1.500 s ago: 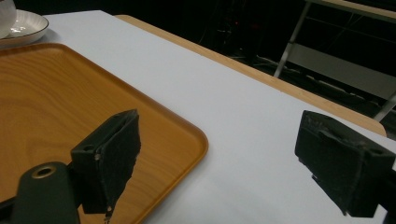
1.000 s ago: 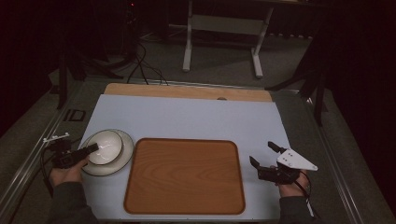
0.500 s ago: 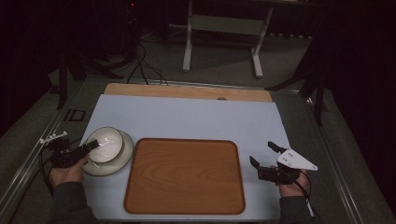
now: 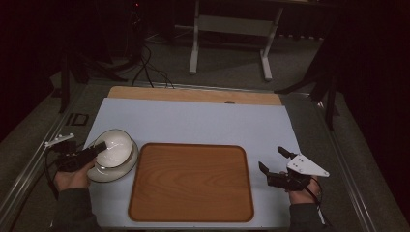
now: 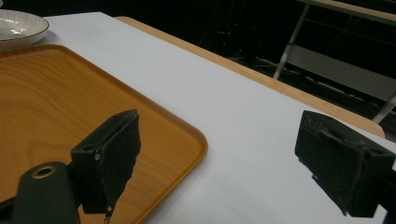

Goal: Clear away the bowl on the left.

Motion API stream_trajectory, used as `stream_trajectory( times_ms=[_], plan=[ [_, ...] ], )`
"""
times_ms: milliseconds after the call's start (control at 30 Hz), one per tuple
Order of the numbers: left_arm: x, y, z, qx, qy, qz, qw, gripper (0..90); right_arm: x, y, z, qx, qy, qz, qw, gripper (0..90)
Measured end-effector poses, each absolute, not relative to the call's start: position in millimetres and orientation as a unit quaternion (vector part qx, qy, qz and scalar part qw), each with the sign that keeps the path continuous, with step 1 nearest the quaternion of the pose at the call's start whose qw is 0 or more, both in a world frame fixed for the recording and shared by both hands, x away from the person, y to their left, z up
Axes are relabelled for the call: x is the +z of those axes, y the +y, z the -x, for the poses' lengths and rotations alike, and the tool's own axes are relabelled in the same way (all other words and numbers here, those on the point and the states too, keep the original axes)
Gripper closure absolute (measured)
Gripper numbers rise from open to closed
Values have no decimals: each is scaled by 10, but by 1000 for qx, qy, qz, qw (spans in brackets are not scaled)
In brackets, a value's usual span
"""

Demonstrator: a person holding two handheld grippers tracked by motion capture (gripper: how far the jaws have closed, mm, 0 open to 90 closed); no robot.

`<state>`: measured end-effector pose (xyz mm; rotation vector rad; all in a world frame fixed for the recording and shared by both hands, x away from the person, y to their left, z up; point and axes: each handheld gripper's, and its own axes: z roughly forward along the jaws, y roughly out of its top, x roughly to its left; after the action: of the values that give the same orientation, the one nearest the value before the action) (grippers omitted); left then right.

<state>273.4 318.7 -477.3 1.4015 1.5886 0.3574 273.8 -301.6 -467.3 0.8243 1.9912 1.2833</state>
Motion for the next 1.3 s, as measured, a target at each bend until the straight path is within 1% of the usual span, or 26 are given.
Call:
stream_trajectory(
  times_ms=[133, 467, 767, 1300],
  plan=[
    [-4726, 3157, -2724, 146, 644, -572, 488, 803, -4672, -3016, -2737, 487, 754, -312, 311, 137],
    [-4627, 3028, -2721, 147, 622, -592, 491, 803, -4670, -3018, -2735, 487, 754, -312, 311, 137],
    [-4565, 2956, -2708, 144, 610, -596, 501, 802, -4668, -3020, -2732, 490, 752, -313, 311, 137],
    [-4493, 2759, -2721, 135, 597, -615, 498, 802, -4663, -3029, -2734, 490, 751, -313, 312, 137]
  ],
)
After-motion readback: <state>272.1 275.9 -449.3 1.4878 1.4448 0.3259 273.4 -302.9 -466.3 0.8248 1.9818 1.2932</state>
